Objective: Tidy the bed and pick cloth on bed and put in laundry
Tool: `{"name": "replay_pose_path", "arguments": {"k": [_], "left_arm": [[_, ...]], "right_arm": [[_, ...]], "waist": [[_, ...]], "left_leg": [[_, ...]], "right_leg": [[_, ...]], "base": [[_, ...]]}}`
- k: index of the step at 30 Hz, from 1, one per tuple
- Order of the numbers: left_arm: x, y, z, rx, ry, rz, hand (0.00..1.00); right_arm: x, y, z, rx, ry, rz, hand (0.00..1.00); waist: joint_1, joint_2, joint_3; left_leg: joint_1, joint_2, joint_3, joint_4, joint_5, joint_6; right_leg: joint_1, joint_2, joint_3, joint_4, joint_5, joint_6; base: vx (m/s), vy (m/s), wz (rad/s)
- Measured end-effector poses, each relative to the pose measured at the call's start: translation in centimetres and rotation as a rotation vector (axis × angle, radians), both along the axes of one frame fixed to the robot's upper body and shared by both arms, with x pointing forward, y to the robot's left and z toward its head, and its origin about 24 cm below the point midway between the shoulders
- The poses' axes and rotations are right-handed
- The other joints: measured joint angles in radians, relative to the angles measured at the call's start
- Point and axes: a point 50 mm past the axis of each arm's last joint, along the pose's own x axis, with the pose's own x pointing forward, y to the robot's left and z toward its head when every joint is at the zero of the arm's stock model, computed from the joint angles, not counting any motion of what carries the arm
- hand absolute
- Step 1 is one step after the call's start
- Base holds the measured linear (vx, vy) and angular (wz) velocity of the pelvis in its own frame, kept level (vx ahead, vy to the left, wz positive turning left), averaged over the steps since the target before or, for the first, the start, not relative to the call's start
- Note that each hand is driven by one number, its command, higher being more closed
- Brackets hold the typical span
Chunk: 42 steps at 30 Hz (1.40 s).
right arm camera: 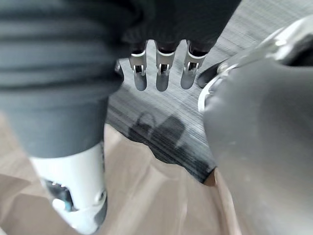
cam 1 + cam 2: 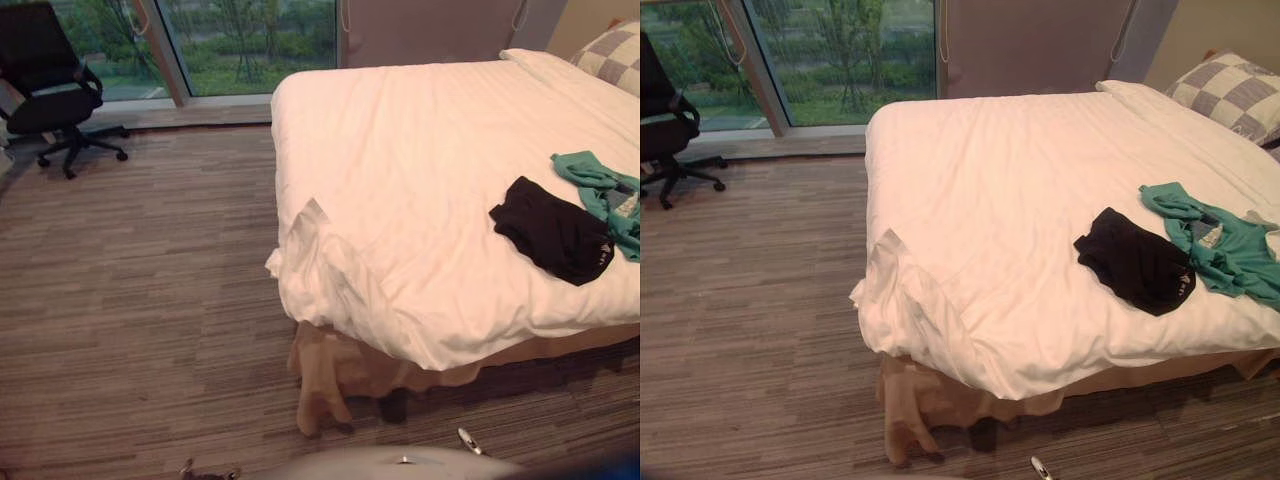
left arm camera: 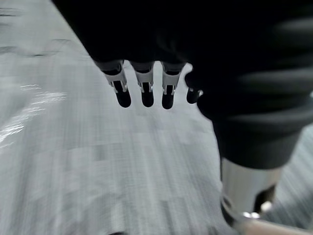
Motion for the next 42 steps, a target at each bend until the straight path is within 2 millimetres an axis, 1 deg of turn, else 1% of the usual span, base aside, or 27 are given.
{"name": "replay_pose_path", "arguments": {"k": [1, 2, 4, 6, 7, 8, 10, 12, 14, 17, 19, 20, 21, 23, 24, 26, 27, 29, 30, 31, 32, 33, 35, 36, 38, 40, 42], "left_arm": [[-0.7, -0.9, -0.2, -0.028, 0.011, 0.036, 0.00], [-1.1, -1.6, -0.4, -0.049, 0.016, 0.074, 0.00], [-1.4, -1.7, -0.5, -0.075, 0.012, 0.105, 0.00], [-1.6, -1.3, -0.4, -0.080, -0.002, 0.133, 0.00], [-1.6, -1.2, -0.4, -0.082, -0.009, 0.143, 0.00], [-1.3, -1.2, -0.4, -0.096, -0.041, 0.152, 0.00], [-1.1, -1.2, -0.3, -0.102, -0.074, 0.144, 0.00], [-0.6, -1.2, -0.2, -0.099, -0.113, 0.132, 0.00], [0.3, -1.1, 0.0, -0.089, -0.176, 0.107, 0.00], [2.9, -1.1, 0.5, -0.037, -0.297, 0.116, 0.00], [6.2, 0.4, 1.9, 0.093, -0.445, 0.176, 0.00], [7.0, 0.9, 2.5, 0.132, -0.478, 0.185, 0.00], [8.4, 2.4, 3.7, 0.225, -0.539, 0.196, 0.00], [10.0, 4.9, 5.7, 0.361, -0.616, 0.210, 0.00], [11.2, 6.4, 7.1, 0.441, -0.668, 0.213, 0.00], [12.7, 8.9, 9.7, 0.564, -0.759, 0.225, 0.00], [13.2, 9.6, 10.5, 0.598, -0.791, 0.229, 0.00], [15.0, 12.0, 14.5, 0.711, -0.947, 0.212, 0.00], [15.5, 12.4, 15.5, 0.736, -0.987, 0.198, 0.00], [16.6, 12.9, 17.6, 0.782, -1.068, 0.136, 0.00], [17.7, 12.9, 19.3, 0.813, -1.132, 0.068, 0.00], [18.2, 12.7, 20.0, 0.816, -1.161, 0.034, 0.00], [20.4, 11.3, 21.6, 0.816, -1.229, -0.123, 0.00], [20.9, 10.9, 21.8, 0.807, -1.237, -0.156, 0.00], [22.7, 9.3, 22.2, 0.764, -1.258, -0.278, 0.00], [24.0, 8.1, 22.6, 0.717, -1.282, -0.351, 0.00], [25.2, 7.2, 23.2, 0.687, -1.303, -0.420, 0.00]], "right_arm": [[-0.1, 0.0, 0.0, -0.002, 0.007, 0.006, 0.00], [-0.1, -0.2, 0.0, -0.006, 0.006, 0.011, 0.00], [-0.2, -0.8, 0.1, -0.022, 0.012, 0.021, 0.00], [-0.2, -0.8, 0.1, -0.028, 0.010, 0.024, 0.00], [-0.1, -0.8, 0.1, -0.029, 0.010, 0.025, 0.00], [-0.1, -0.7, 0.1, -0.032, 0.010, 0.023, 0.00], [0.0, -0.4, 0.0, -0.034, 0.013, 0.018, 0.00], [0.1, -0.2, 0.0, -0.050, 0.013, -0.018, 0.00], [-0.1, -0.3, 0.0, -0.066, 0.019, -0.082, 0.00], [0.3, -0.5, 0.1, -0.082, 0.014, -0.090, 0.00], [0.7, -0.7, 0.1, -0.087, 0.008, -0.079, 0.00], [0.8, -0.9, 0.2, -0.089, 0.005, -0.077, 0.00], [1.2, -1.4, 0.3, -0.093, 0.000, -0.072, 0.00], [1.5, -2.2, 0.5, -0.100, -0.014, -0.086, 0.00], [1.6, -2.8, 0.7, -0.101, -0.023, -0.087, 0.00], [2.1, -3.7, 1.0, -0.109, -0.043, -0.062, 0.00], [2.2, -3.9, 1.1, -0.110, -0.046, -0.055, 0.00], [2.1, -4.4, 1.2, -0.097, -0.050, -0.054, 0.00], [2.1, -4.5, 1.2, -0.093, -0.049, -0.053, 0.00], [2.1, -4.4, 1.2, -0.084, -0.045, -0.051, 0.00], [2.2, -4.4, 1.2, -0.076, -0.046, -0.049, 0.00], [2.2, -4.4, 1.3, -0.075, -0.047, -0.048, 0.00], [2.5, -4.6, 1.4, -0.080, -0.060, -0.059, 0.00], [2.5, -4.6, 1.4, -0.082, -0.065, -0.064, 0.00], [2.6, -4.9, 1.5, -0.088, -0.073, -0.082, 0.00], [2.5, -4.8, 1.5, -0.087, -0.068, -0.084, 0.00], [2.3, -4.4, 1.4, -0.081, -0.063, -0.088, 0.00]], "waist": [[0.002, 0.020, 0.001], [0.000, 0.020, 0.004], [0.001, 0.039, 0.010], [0.001, 0.042, 0.009], [0.001, 0.039, 0.009], [0.002, 0.028, 0.011], [0.004, 0.017, 0.016], [0.002, 0.010, 0.021], [0.001, -0.001, 0.021], [-0.001, -0.005, 0.025], [0.000, -0.008, 0.027], [-0.001, -0.007, 0.028], [-0.003, -0.004, 0.029], [-0.003, 0.004, 0.030], [-0.005, 0.010, 0.034], [-0.006, 0.014, 0.043], [-0.006, 0.021, 0.048], [-0.005, 0.029, 0.053], [-0.005, 0.030, 0.053], [-0.004, 0.030, 0.054], [-0.004, 0.031, 0.054], [-0.004, 0.031, 0.054], [-0.003, 0.040, 0.053], [-0.003, 0.042, 0.053], [-0.004, 0.044, 0.053], [-0.008, 0.047, 0.053], [-0.022, 0.048, 0.050]], "left_leg": [[0.003, -0.001, 0.000, -0.009, 0.000, 0.000], [0.005, -0.003, -0.001, -0.014, 0.000, 0.000], [0.019, -0.009, -0.001, -0.030, 0.000, 0.000], [0.019, -0.014, -0.004, -0.054, 0.000, -0.001], [0.019, -0.017, -0.007, -0.065, -0.001, -0.002], [0.019, -0.027, -0.008, -0.085, 0.005, -0.007], [0.018, -0.036, 0.004, -0.094, 0.014, -0.003], [0.017, -0.042, 0.009, -0.097, 0.016, 0.001], [0.018, -0.045, 0.018, -0.104, 0.023, 0.003], [0.017, -0.048, 0.032, -0.122, 0.034, -0.003], [0.016, -0.047, 0.036, -0.129, 0.044, 0.000], [0.016, -0.046, 0.037, -0.128, 0.045, 0.001], [0.018, -0.044, 0.041, -0.128, 0.045, 0.001], [0.019, -0.041, 0.052, -0.128, 0.043, -0.001], [0.019, -0.040, 0.057, -0.128, 0.043, -0.001], [0.019, -0.040, 0.058, -0.127, 0.042, -0.002], [0.019, -0.040, 0.059, -0.127, 0.042, -0.002], [0.019, -0.040, 0.060, -0.126, 0.042, -0.001], [0.019, -0.041, 0.060, -0.124, 0.042, -0.001], [0.019, -0.041, 0.060, -0.119, 0.042, -0.001], [0.018, -0.042, 0.060, -0.111, 0.041, -0.001], [0.019, -0.042, 0.060, -0.109, 0.041, -0.001], [0.018, -0.043, 0.060, -0.107, 0.034, 0.002], [0.018, -0.043, 0.061, -0.105, 0.030, 0.003], [0.013, -0.042, 0.079, -0.089, 0.013, 0.002], [0.009, -0.043, 0.086, -0.089, 0.009, 0.003], [-0.008, -0.044, 0.090, -0.088, 0.009, 0.003]], "right_leg": [[0.004, 0.003, 0.000, -0.010, 0.000, 0.000], [0.012, 0.005, 0.000, -0.015, 0.000, 0.000], [0.013, 0.005, 0.001, -0.018, 0.000, 0.000], [0.013, 0.006, 0.001, -0.027, 0.000, -0.001], [0.012, 0.006, 0.001, -0.036, 0.000, -0.001], [0.009, 0.004, 0.007, -0.060, 0.007, -0.015], [0.003, -0.001, 0.015, -0.072, 0.022, -0.024], [-0.002, -0.006, 0.018, -0.074, 0.029, -0.024], [-0.009, -0.008, 0.028, -0.073, 0.031, -0.025], [-0.028, -0.007, 0.043, -0.078, 0.045, -0.027], [-0.039, -0.003, 0.051, -0.077, 0.049, -0.032], [-0.040, -0.003, 0.053, -0.077, 0.049, -0.032], [-0.040, 0.000, 0.059, -0.077, 0.049, -0.032], [-0.045, 0.003, 0.069, -0.077, 0.049, -0.032], [-0.049, 0.004, 0.071, -0.077, 0.049, -0.032], [-0.050, 0.004, 0.073, -0.077, 0.049, -0.032], [-0.050, 0.004, 0.073, -0.077, 0.049, -0.032], [-0.044, 0.003, 0.073, -0.076, 0.049, -0.033], [-0.044, 0.002, 0.073, -0.076, 0.049, -0.033], [-0.041, 0.001, 0.073, -0.076, 0.049, -0.033], [-0.038, -0.002, 0.074, -0.076, 0.049, -0.033], [-0.038, -0.003, 0.074, -0.075, 0.049, -0.033], [-0.040, -0.003, 0.082, -0.073, 0.049, -0.033], [-0.042, -0.003, 0.087, -0.073, 0.049, -0.033], [-0.056, -0.004, 0.102, -0.073, 0.049, -0.033], [-0.063, -0.004, 0.115, -0.072, 0.051, -0.034], [-0.091, -0.004, 0.123, -0.070, 0.058, -0.035]], "base": [[-0.06, -0.053, 0.01], [-0.08, -0.048, 0.03], [-0.11, -0.012, 0.00], [-0.14, 0.012, 0.03], [-0.18, 0.029, 0.01], [-0.14, 0.032, -0.05], [-0.15, 0.033, -0.19], [-0.12, 0.022, -0.14], [-0.08, 0.014, -0.13], [-0.06, 0.002, -0.14], [-0.02, -0.012, -0.05], [0.00, -0.013, -0.09], [0.00, -0.013, -0.11], [0.03, -0.016, -0.15], [0.05, -0.012, -0.11], [0.04, -0.005, -0.05], [0.04, -0.003, -0.02], [0.06, -0.006, -0.01], [0.04, -0.007, 0.00], [0.00, 0.000, 0.00], [0.00, 0.000, 0.00], [0.00, 0.000, 0.00], [-0.01, -0.003, -0.02], [-0.04, -0.003, -0.13], [-0.07, -0.003, -0.24], [-0.05, -0.011, -0.18], [-0.07, -0.015, -0.13]]}}
